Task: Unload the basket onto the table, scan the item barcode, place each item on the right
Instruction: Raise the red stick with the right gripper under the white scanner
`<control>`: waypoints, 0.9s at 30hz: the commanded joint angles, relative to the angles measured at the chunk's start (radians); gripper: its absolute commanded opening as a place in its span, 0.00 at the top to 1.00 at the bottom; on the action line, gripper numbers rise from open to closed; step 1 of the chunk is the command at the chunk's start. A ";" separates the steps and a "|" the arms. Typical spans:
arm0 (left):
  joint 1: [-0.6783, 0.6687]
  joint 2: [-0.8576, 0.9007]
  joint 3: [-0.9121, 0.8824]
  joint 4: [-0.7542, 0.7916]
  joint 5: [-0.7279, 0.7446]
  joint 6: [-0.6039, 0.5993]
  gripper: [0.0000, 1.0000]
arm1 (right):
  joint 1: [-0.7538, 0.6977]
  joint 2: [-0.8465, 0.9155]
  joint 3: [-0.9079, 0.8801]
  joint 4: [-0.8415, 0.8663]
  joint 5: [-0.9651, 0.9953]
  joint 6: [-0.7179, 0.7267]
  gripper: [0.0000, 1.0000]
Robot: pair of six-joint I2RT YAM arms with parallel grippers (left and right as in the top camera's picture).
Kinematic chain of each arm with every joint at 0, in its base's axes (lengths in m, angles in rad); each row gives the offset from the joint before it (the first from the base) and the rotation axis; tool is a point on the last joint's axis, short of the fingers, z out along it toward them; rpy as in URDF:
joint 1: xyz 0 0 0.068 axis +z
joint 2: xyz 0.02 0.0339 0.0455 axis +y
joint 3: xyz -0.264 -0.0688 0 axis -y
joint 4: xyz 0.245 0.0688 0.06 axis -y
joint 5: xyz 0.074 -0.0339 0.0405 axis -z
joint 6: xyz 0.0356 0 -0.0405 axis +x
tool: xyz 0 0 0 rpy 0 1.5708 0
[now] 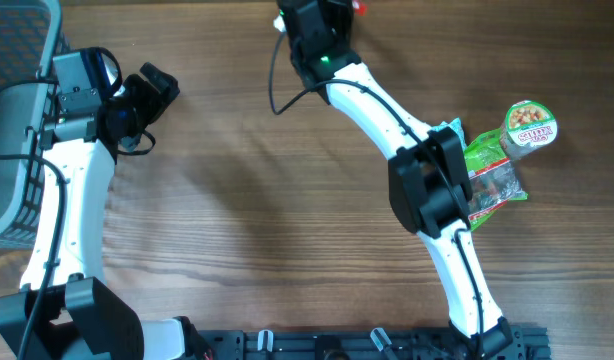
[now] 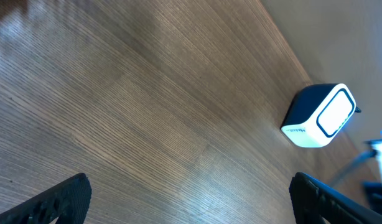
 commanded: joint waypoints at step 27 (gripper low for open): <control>0.005 -0.012 0.015 0.003 0.012 -0.002 0.00 | -0.041 0.010 0.003 -0.214 -0.227 0.092 0.96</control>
